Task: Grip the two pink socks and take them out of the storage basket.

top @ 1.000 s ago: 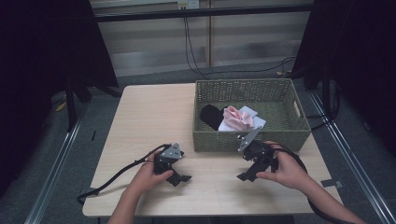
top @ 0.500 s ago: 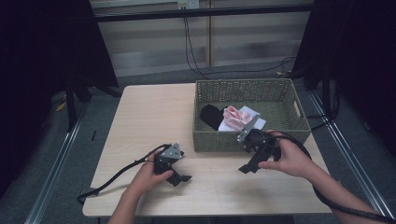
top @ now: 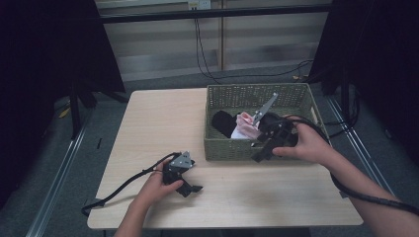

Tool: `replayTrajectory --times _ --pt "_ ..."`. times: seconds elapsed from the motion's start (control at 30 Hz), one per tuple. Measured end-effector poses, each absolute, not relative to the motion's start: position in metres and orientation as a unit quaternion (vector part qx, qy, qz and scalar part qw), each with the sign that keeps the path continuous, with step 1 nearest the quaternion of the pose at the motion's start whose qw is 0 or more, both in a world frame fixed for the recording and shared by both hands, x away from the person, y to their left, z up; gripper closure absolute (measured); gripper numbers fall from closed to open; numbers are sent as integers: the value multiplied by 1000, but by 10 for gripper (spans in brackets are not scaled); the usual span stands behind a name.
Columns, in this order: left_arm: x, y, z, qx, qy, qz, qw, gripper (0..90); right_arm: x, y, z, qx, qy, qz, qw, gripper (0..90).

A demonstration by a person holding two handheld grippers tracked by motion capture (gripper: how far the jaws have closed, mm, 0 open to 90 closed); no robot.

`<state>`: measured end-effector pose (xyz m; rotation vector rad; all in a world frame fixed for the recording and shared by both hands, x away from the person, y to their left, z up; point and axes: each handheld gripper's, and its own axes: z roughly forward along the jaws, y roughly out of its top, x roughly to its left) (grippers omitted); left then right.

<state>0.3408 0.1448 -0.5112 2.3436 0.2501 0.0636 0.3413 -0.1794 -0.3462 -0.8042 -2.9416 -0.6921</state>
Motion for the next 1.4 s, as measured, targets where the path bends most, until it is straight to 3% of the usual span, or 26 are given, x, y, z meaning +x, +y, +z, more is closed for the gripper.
replayTrajectory --times 0.4,0.73,1.23,1.4 --pt "341 145 -511 919 97 24 380 0 397 -198 -334 -320 -919 -229 -25 227" --pt "341 145 -511 920 97 23 380 0 442 -211 -368 -394 -893 -215 -40 280" --pt "341 145 -511 919 98 23 380 0 472 -189 -403 -425 -884 -190 -54 483" --pt "342 144 -511 918 97 23 383 0 475 -191 -404 -430 -878 -205 -43 684"
